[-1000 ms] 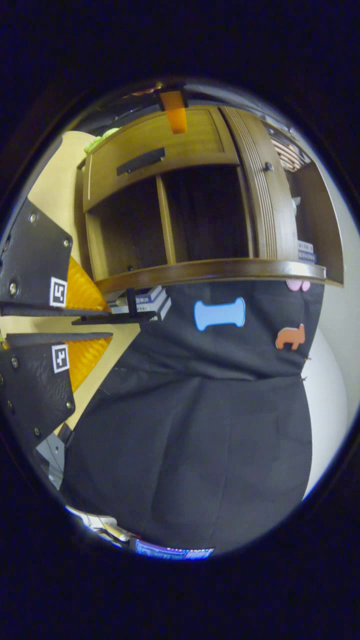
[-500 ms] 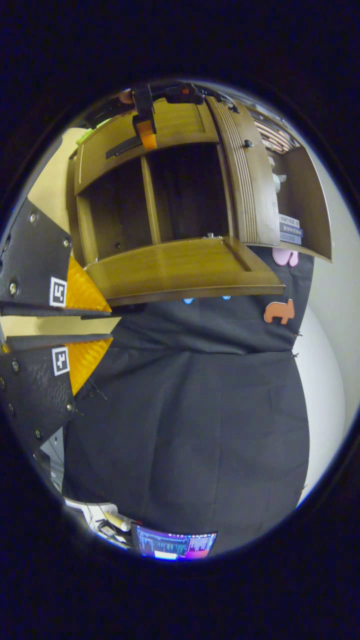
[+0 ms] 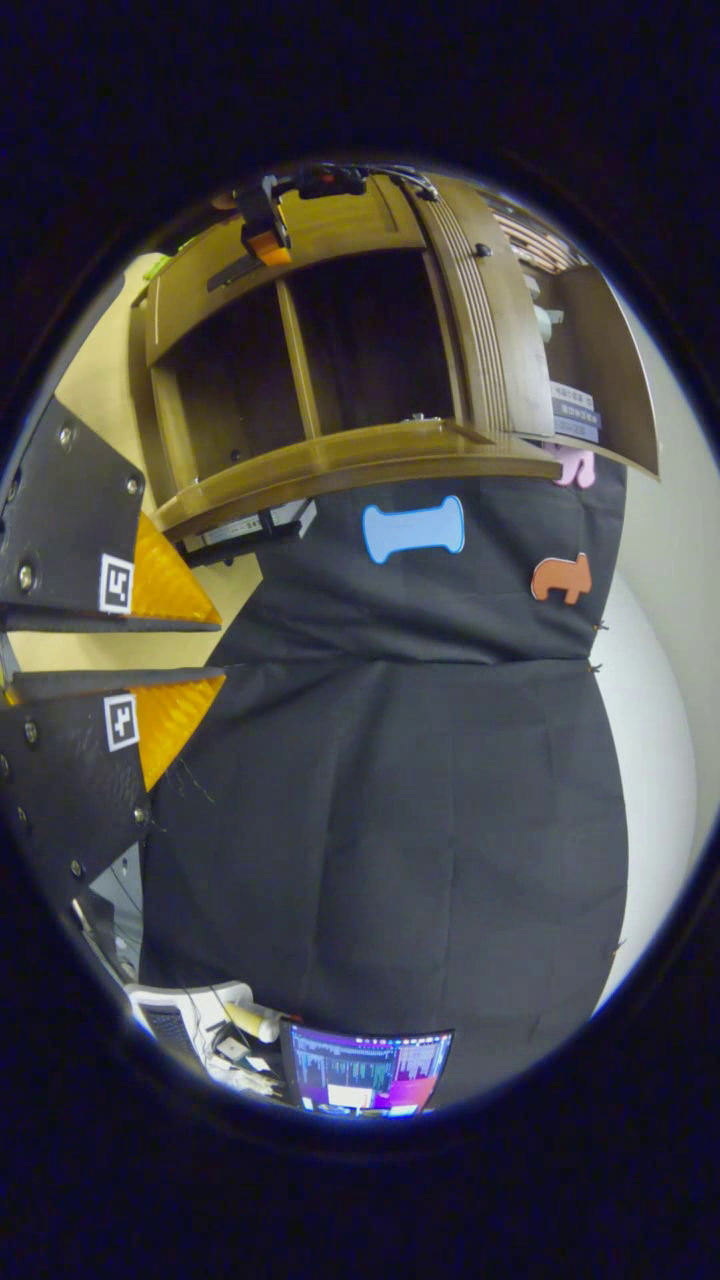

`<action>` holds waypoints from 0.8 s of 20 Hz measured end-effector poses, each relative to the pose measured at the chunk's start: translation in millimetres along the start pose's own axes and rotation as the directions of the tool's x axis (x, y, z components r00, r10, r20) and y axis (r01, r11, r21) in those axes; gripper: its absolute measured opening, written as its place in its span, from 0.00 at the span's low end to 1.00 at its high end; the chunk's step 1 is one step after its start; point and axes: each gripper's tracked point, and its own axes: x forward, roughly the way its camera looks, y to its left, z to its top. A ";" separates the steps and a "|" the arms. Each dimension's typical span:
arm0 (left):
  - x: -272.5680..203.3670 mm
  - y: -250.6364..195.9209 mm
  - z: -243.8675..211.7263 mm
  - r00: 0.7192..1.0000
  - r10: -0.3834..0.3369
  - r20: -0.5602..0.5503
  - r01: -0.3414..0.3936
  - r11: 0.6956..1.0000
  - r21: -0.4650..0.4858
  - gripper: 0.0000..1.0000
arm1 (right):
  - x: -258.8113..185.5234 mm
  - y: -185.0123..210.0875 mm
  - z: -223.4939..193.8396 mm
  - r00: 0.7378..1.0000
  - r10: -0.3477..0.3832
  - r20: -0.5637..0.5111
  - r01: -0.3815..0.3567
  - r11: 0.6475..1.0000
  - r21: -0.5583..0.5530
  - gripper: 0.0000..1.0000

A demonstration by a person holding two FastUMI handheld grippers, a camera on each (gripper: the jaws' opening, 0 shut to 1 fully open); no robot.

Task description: Open the right door of the double-door shoe cabinet with the right hand, and open the left door with the left hand.

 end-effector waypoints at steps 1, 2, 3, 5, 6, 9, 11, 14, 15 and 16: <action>4.2 5.4 -3.1 1.000 0.013 -0.008 -0.013 1.000 0.004 0.96 | 0.0 1.4 -0.7 1.000 0.003 -0.004 -0.003 1.000 -0.001 0.15; 9.0 8.1 -4.8 1.000 0.022 -0.012 -0.022 1.000 0.004 0.95 | 0.2 3.1 -1.7 1.000 0.008 -0.005 -0.008 1.000 -0.003 0.15; 13.3 8.8 -6.5 1.000 0.028 -0.012 -0.028 1.000 0.002 0.96 | 0.2 3.7 -1.3 1.000 0.011 -0.004 -0.011 1.000 -0.007 0.15; 21.1 12.6 -9.6 0.999 0.045 -0.014 -0.045 0.999 0.005 0.94 | 0.2 4.8 -2.6 1.000 0.020 -0.007 -0.021 1.000 -0.016 0.15; 24.5 15.1 -10.3 0.998 0.055 -0.016 -0.055 0.998 0.005 0.89 | 0.1 5.9 -2.4 1.000 0.024 -0.007 -0.024 1.000 -0.020 0.15; 28.9 -0.4 -17.0 0.999 0.023 -0.031 -0.025 0.998 -0.054 0.48 | -4.3 6.3 -2.4 1.000 0.026 -0.008 -0.026 0.999 -0.022 0.15; 28.7 3.3 -18.6 0.999 0.037 -0.031 -0.038 0.998 -0.048 0.33 | -6.9 3.1 -2.6 1.000 0.023 -0.009 -0.023 1.000 -0.019 0.15; 23.2 3.4 -17.6 0.999 0.039 -0.033 -0.041 0.997 -0.066 0.34 | -10.8 0.9 -3.9 1.000 0.025 -0.012 -0.025 1.000 -0.013 0.15; 20.8 3.5 -18.1 0.999 0.041 -0.034 -0.043 0.997 -0.071 0.32 | -10.4 1.5 -4.8 0.999 0.029 -0.013 -0.029 0.999 -0.012 0.15; 17.8 3.7 -17.3 0.999 0.044 -0.031 -0.046 0.996 -0.072 0.34 | -9.0 2.7 -5.5 0.999 0.034 -0.016 -0.034 0.999 -0.012 0.15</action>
